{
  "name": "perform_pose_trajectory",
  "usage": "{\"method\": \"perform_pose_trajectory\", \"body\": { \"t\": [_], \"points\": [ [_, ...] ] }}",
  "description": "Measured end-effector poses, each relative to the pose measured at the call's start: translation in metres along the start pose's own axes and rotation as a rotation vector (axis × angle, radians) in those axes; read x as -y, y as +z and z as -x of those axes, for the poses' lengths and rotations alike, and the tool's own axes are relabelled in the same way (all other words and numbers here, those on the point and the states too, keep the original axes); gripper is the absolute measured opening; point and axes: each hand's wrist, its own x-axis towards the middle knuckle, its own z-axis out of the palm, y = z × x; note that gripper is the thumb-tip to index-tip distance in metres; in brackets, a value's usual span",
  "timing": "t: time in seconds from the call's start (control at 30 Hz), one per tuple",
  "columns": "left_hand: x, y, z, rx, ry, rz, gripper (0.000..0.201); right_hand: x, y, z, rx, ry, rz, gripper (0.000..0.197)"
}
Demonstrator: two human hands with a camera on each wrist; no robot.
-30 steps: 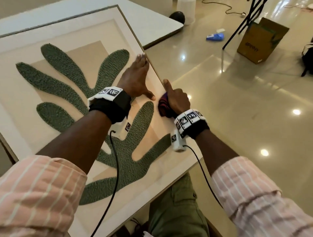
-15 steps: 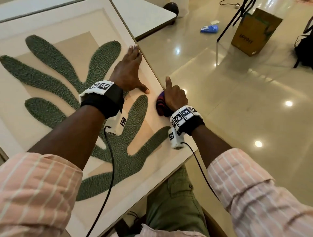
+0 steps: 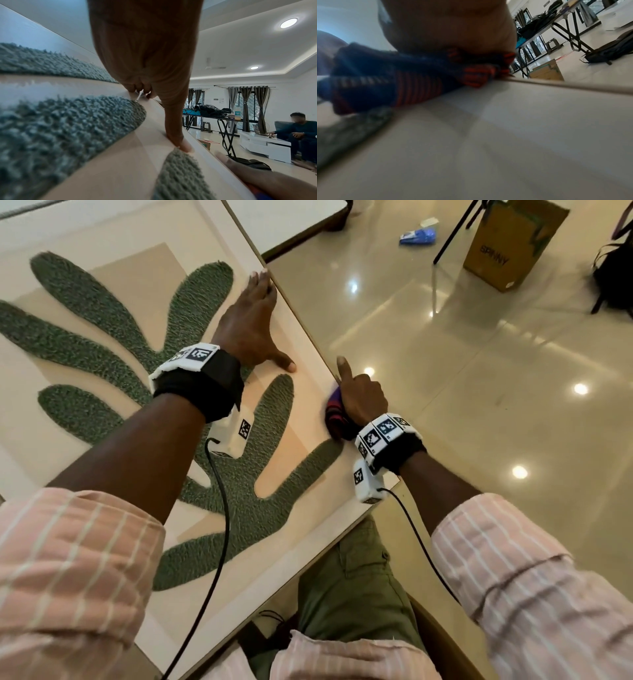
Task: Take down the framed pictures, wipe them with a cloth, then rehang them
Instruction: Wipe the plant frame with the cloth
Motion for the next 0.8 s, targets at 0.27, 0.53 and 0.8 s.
{"method": "perform_pose_trajectory", "body": {
  "t": [0.27, 0.53, 0.8],
  "points": [
    [-0.006, 0.0, 0.004, -0.035, -0.018, 0.015, 0.129, -0.092, 0.002, 0.048, -0.086, 0.057, 0.037, 0.073],
    [-0.045, 0.042, 0.048, -0.149, 0.036, 0.041, 0.067, -0.114, 0.0, 0.056, -0.113, 0.05, 0.053, 0.069],
    [-0.106, 0.121, 0.065, -0.008, 0.356, -0.03, 0.049, -0.124, 0.006, 0.065, -0.154, 0.008, -0.049, 0.072]
  ]
}}
